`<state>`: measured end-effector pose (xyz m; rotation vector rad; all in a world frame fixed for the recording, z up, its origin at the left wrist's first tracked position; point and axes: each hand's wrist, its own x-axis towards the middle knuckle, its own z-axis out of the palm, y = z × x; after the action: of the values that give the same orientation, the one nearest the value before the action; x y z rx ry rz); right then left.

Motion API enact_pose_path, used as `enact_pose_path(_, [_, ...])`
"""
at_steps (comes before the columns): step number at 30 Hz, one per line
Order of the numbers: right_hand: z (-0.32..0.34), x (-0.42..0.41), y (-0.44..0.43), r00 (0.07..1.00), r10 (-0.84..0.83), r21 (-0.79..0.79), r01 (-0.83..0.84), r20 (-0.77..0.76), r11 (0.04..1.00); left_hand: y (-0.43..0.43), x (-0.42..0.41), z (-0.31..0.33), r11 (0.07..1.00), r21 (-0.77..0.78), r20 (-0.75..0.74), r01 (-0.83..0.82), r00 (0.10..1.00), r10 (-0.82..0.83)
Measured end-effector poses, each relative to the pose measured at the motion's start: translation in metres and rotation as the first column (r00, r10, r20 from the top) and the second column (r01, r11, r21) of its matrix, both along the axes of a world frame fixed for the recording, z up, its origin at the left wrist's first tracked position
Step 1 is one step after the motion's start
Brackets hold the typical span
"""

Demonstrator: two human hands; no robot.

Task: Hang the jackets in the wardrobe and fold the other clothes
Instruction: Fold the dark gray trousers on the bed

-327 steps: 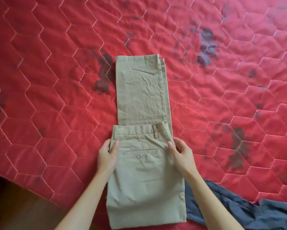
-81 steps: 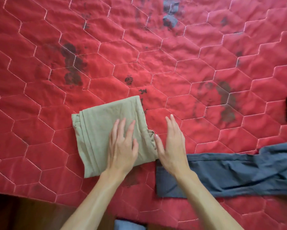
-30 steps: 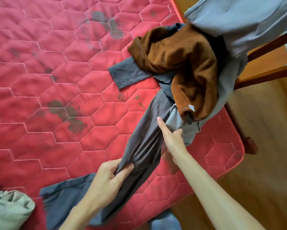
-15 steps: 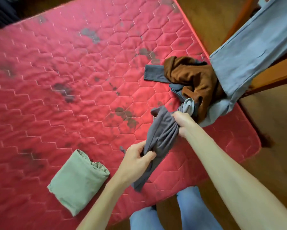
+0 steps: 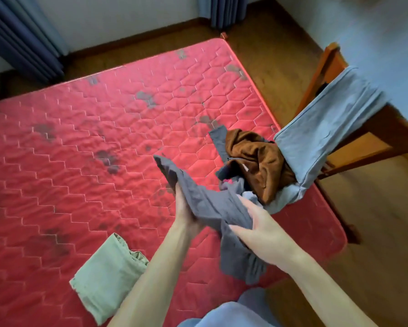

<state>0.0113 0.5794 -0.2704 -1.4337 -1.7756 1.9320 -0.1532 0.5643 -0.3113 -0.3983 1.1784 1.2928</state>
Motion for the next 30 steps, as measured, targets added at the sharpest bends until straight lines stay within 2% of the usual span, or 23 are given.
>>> enact_pose_path(2, [0.012, 0.020, -0.014, 0.992, 0.108, -0.035, -0.110, -0.060, 0.993, 0.008, -0.004, 0.020, 0.998, 0.056, -0.039, -0.007, 0.999, 0.010])
enact_pose_path(6, [0.010, 0.044, -0.015, 0.959, 0.276, 0.037, -0.278, 0.067, 0.960, 0.020, -0.016, 0.044, 0.979, 0.184, -0.139, 0.089, 0.988, -0.064])
enact_pose_path(8, [0.018, 0.044, -0.008, 0.950, 0.309, 0.090, -0.311, 0.037, 0.946, 0.027, -0.020, 0.066, 0.938, 0.258, -0.234, 0.230, 0.957, -0.171])
enact_pose_path(10, [0.025, 0.040, 0.000, 0.957, 0.289, 0.153, -0.284, -0.016, 0.947, 0.035, -0.014, 0.093, 0.853, 0.282, -0.329, 0.439, 0.880, -0.344])
enact_pose_path(11, [0.029, 0.037, 0.004, 0.962, 0.270, 0.171, -0.259, -0.041, 0.951, 0.039, -0.007, 0.103, 0.812, 0.211, -0.416, 0.545, 0.801, -0.429])
enact_pose_path(12, [0.033, 0.035, 0.009, 0.965, 0.253, 0.193, -0.236, -0.070, 0.952, 0.041, 0.001, 0.105, 0.750, 0.050, -0.536, 0.659, 0.652, -0.537])
enact_pose_path(13, [0.034, 0.033, 0.013, 0.968, 0.230, 0.214, -0.205, -0.096, 0.955, 0.043, 0.011, 0.104, 0.659, -0.201, -0.609, 0.725, 0.435, -0.663])
enact_pose_path(14, [0.036, 0.031, 0.017, 0.971, 0.203, 0.225, -0.172, -0.123, 0.959, 0.042, 0.018, 0.096, 0.549, -0.480, -0.607, 0.684, 0.193, -0.771])
enact_pose_path(15, [0.036, 0.029, 0.019, 0.973, 0.182, 0.232, -0.146, -0.140, 0.962, 0.041, 0.023, 0.084, 0.466, -0.663, -0.560, 0.586, 0.025, -0.828])
enact_pose_path(16, [0.037, 0.029, 0.020, 0.975, 0.168, 0.240, -0.131, -0.142, 0.962, 0.039, 0.025, 0.073, 0.441, -0.733, -0.533, 0.518, -0.035, -0.845])
enact_pose_path(18, [0.038, 0.033, 0.020, 0.979, 0.145, 0.247, -0.107, -0.140, 0.963, 0.035, 0.021, 0.057, 0.510, -0.710, -0.590, 0.486, -0.014, -0.808])
enact_pose_path(21, [0.036, 0.044, 0.018, 0.983, 0.111, 0.180, -0.084, -0.146, 0.980, 0.028, 0.019, 0.050, 0.627, -0.559, -0.708, 0.543, 0.083, -0.702])
enact_pose_path(23, [0.035, 0.051, 0.018, 0.987, 0.056, 0.100, -0.042, -0.149, 0.994, 0.025, 0.021, 0.062, 0.742, -0.401, -0.773, 0.537, 0.235, -0.589])
enact_pose_path(26, [0.036, 0.058, 0.023, 0.990, -0.012, -0.024, 0.009, -0.142, 1.000, 0.027, 0.014, 0.090, 0.858, -0.188, -0.770, 0.478, 0.470, -0.431])
enact_pose_path(30, [0.032, 0.051, 0.046, 0.998, -0.049, 0.000, 0.049, -0.026, 0.999, 0.020, 0.007, 0.138, 0.910, 0.039, -0.730, 0.413, 0.633, -0.256])
